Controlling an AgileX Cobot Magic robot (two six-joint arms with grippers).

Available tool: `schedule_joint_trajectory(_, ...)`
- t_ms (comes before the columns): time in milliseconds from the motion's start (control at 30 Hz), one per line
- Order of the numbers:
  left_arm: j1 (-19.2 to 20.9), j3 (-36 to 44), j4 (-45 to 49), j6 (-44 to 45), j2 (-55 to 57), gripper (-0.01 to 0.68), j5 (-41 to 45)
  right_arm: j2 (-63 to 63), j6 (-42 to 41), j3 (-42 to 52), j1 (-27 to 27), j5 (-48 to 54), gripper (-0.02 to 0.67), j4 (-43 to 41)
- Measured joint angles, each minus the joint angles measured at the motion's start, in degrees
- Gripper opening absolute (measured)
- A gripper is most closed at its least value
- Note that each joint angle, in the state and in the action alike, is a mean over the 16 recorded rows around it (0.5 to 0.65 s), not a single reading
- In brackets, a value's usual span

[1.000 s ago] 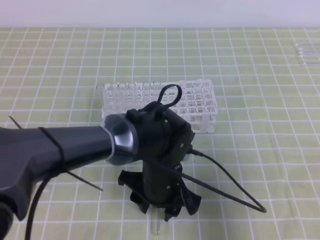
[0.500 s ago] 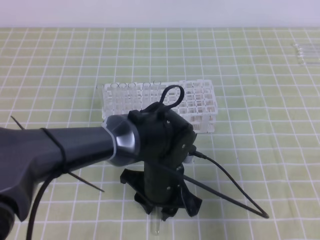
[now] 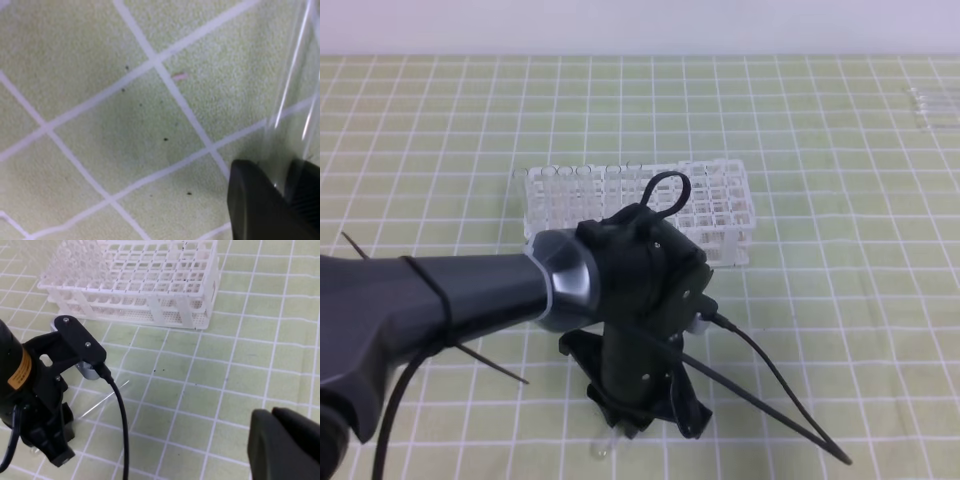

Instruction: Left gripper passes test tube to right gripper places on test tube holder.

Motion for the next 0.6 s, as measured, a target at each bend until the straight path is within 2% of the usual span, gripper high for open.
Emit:
schedule_joint_trajectory(367, 0.0, 1.8, -0.4, 3.1, -11.5, 0.001, -2.3, 0.0, 0.0, 0.0, 0.0, 0.1, -0.002, 0.8)
schedule_joint_trajectory(600, 0.8, 9.8, 2.3, 3.2, -25.9, 0.001, -11.3, 0.0, 0.0, 0.0, 0.0, 0.6, -0.002, 2.7)
